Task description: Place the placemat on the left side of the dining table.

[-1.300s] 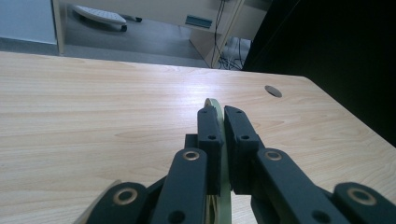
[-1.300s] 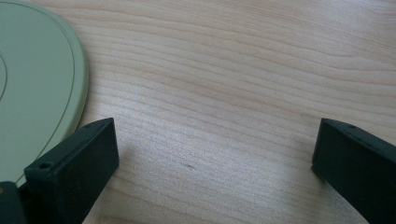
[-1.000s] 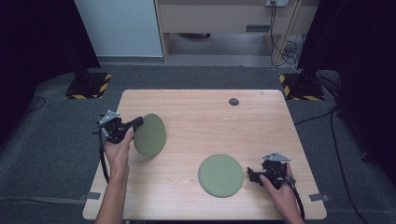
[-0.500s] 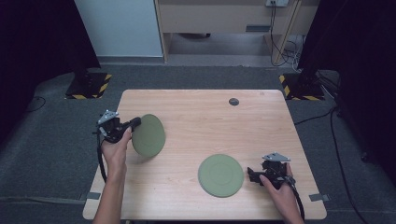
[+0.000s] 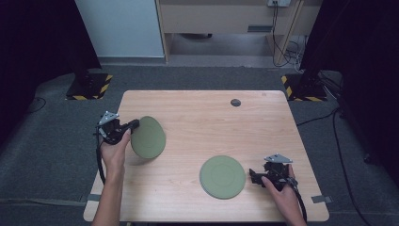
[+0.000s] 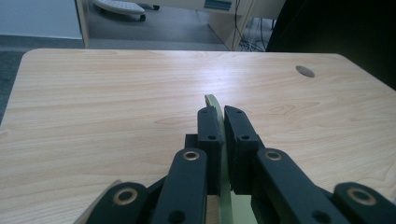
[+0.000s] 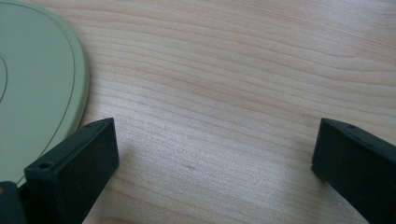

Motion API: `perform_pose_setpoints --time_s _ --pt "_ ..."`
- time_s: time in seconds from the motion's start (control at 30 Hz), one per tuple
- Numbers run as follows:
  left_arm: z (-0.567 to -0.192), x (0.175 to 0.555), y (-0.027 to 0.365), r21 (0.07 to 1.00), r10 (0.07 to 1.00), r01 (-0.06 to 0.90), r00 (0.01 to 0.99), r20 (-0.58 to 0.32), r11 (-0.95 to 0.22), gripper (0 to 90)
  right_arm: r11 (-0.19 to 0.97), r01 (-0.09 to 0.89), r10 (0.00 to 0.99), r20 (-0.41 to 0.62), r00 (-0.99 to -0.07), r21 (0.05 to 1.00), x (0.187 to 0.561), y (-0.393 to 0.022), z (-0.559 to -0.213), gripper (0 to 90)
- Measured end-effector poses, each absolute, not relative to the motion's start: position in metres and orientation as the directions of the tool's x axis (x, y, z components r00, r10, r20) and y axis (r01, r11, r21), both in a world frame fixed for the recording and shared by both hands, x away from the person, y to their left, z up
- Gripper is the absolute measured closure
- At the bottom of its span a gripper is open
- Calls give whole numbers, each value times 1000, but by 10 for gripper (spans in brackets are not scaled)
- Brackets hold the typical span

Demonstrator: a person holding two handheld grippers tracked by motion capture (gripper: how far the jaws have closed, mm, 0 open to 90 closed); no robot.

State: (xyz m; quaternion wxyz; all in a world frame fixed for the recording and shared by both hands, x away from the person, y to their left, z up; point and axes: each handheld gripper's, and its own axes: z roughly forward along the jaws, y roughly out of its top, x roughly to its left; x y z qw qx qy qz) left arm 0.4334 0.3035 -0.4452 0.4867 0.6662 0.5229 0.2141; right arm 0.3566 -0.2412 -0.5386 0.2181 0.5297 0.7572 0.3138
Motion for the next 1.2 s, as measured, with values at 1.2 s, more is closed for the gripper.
perform_pose_setpoints --time_s 1.2 --pt "-472 443 320 828 948 555 302 -103 -86 852 242 665 939 2 -344 706 357 -241 -539 9"
